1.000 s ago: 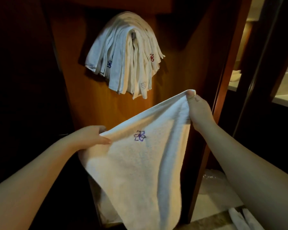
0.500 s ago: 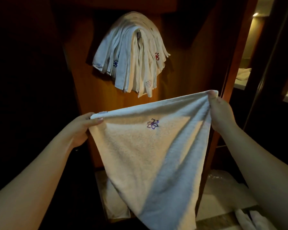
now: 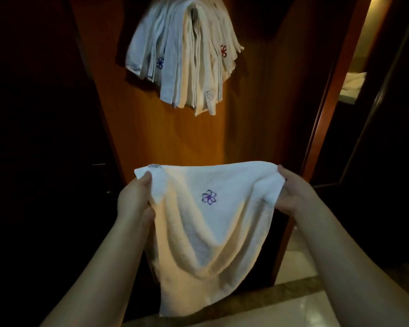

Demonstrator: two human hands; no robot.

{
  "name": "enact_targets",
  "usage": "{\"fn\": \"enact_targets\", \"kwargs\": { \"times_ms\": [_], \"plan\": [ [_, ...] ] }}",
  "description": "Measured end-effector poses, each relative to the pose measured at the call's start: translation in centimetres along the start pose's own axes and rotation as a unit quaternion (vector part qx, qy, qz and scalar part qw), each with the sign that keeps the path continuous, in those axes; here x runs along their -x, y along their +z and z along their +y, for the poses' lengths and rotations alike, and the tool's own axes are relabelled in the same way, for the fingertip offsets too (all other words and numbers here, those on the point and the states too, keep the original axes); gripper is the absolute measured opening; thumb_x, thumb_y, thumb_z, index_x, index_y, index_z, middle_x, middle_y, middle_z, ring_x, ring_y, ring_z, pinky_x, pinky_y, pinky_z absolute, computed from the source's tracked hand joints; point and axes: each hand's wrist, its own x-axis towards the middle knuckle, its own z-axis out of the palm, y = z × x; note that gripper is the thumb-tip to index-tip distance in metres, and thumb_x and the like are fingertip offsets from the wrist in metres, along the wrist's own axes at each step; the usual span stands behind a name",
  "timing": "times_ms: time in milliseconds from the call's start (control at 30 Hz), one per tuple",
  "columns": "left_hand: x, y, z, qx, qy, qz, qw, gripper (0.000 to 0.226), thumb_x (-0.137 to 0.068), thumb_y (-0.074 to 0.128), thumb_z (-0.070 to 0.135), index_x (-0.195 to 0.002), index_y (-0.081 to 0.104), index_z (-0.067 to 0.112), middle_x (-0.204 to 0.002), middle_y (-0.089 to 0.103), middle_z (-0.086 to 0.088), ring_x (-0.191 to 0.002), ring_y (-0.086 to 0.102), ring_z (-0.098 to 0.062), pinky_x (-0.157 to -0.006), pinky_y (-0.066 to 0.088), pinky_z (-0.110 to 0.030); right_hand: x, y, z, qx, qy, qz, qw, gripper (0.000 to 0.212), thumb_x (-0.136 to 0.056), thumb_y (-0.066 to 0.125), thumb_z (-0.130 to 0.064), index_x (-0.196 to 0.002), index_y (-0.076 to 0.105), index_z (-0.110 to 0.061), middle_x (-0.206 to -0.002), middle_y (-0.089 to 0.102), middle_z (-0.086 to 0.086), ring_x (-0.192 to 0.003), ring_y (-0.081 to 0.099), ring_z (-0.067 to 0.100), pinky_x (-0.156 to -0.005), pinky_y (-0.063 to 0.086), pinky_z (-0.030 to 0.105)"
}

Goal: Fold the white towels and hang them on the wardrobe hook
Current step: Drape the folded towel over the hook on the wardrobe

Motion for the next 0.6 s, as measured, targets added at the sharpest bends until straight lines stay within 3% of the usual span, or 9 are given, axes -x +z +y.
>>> {"fn": "enact_targets", "kwargs": {
  "times_ms": [100,167,233,333,400,500,600],
  "plan": [
    [3.2,0.5,-2.9,0.007,0.015,-0.039,0.999,0.014,-0.100,0.058,0.018,-0.099,0.070,0.011,-0.101,0.074,-0.016,-0.086,0.072,-0.027,-0.084,0.058,-0.046,3.4,1.3,3.8,-0.017,-0.051,-0.013,0.998,0.039,-0.106,0.046,-0.038,-0.117,0.065,-0.006,-0.106,0.076,0.017,-0.081,0.076,0.027,-0.068,0.058,0.041],
    [5.3,1.1,-4.1,-0.006,0.028,-0.076,0.997,0.021,-0.101,0.055,0.019,-0.108,0.072,0.010,-0.106,0.074,-0.018,-0.097,0.072,-0.032,-0.097,0.053,-0.053,5.6,2.4,6.3,0.172,-0.117,0.029,0.978,0.041,-0.105,0.043,-0.048,-0.102,0.069,-0.016,-0.096,0.077,0.013,-0.083,0.075,0.027,-0.067,0.058,0.043],
    [7.5,1.4,-4.9,-0.037,0.040,-0.116,0.992,0.024,-0.102,0.054,0.022,-0.111,0.073,0.011,-0.107,0.075,-0.016,-0.103,0.071,-0.033,-0.100,0.051,-0.055,7.1,3.4,8.2,0.350,-0.202,0.044,0.913,0.050,-0.103,0.040,-0.054,-0.097,0.071,-0.015,-0.095,0.073,0.016,-0.089,0.070,0.031,-0.077,0.055,0.045],
    [10.2,1.3,-5.5,-0.122,0.072,-0.183,0.973,0.028,-0.104,0.050,0.034,-0.116,0.072,0.025,-0.108,0.075,-0.005,-0.106,0.071,-0.024,-0.100,0.051,-0.051,8.2,4.1,9.9,0.402,-0.245,-0.003,0.882,0.047,-0.102,0.040,-0.051,-0.095,0.072,-0.016,-0.087,0.072,0.012,-0.078,0.067,0.018,-0.062,0.051,0.020],
    [11.2,1.1,-6.0,-0.172,0.106,-0.205,0.958,0.025,-0.103,0.049,0.039,-0.109,0.073,0.036,-0.104,0.076,0.001,-0.103,0.071,-0.017,-0.098,0.052,-0.048,8.6,4.1,10.7,0.395,-0.259,-0.023,0.881,0.039,-0.101,0.043,-0.049,-0.092,0.070,-0.023,-0.084,0.071,0.006,-0.077,0.065,0.013,-0.056,0.046,0.015],
    [12.4,1.3,-6.3,-0.195,0.126,-0.217,0.948,0.024,-0.103,0.047,0.034,-0.103,0.070,0.038,-0.100,0.076,0.007,-0.099,0.071,-0.007,-0.089,0.054,-0.035,9.1,4.0,11.3,0.387,-0.287,-0.053,0.875,0.029,-0.097,0.041,-0.052,-0.097,0.067,-0.039,-0.087,0.070,-0.016,-0.083,0.064,-0.003,-0.062,0.048,0.008],
    [13.2,1.4,-6.4,-0.209,0.117,-0.246,0.939,0.025,-0.103,0.046,0.030,-0.106,0.070,0.034,-0.099,0.076,0.007,-0.098,0.071,-0.005,-0.082,0.052,-0.024,9.2,3.3,11.4,0.385,-0.309,-0.071,0.867,0.047,-0.091,0.036,-0.058,-0.122,0.064,-0.037,-0.095,0.070,-0.021,-0.096,0.063,-0.008,-0.076,0.051,0.011]
  ]
}}
